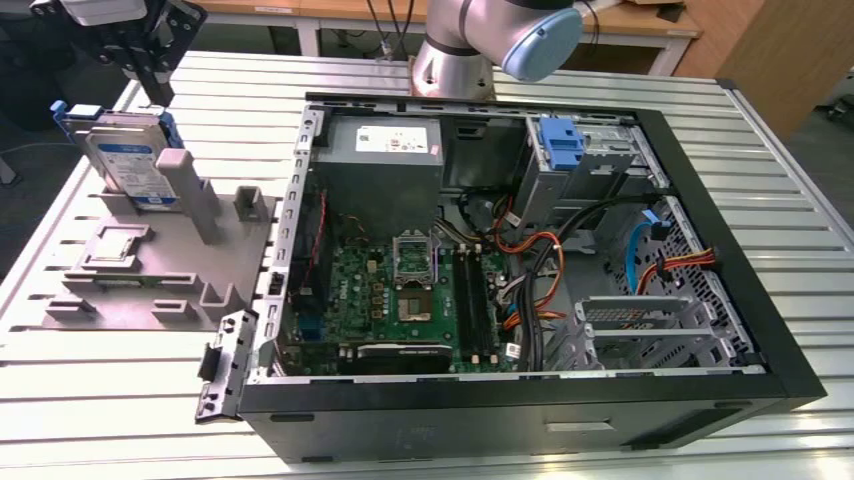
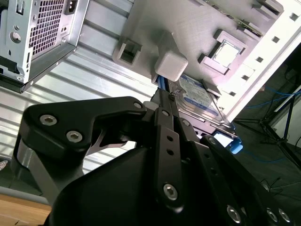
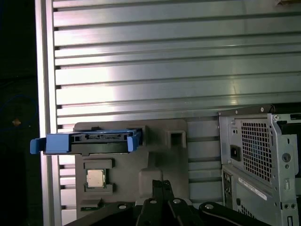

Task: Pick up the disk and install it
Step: 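Reach for the disk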

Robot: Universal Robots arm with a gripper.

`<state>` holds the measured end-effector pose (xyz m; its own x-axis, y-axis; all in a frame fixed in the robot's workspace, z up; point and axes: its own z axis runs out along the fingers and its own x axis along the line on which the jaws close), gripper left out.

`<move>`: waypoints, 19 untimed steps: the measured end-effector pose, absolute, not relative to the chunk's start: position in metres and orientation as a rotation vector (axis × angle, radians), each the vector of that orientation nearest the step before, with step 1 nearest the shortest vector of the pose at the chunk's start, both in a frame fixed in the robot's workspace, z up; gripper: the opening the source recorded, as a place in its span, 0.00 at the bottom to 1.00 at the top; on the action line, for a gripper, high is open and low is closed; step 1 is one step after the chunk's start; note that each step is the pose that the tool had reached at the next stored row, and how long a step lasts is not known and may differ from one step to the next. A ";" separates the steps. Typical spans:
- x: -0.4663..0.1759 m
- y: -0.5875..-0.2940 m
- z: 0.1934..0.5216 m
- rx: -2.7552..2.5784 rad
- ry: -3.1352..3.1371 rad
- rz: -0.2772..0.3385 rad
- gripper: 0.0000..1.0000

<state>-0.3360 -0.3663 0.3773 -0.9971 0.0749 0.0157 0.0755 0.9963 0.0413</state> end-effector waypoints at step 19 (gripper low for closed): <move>-0.345 -0.366 0.377 -0.118 -3.125 -0.065 0.10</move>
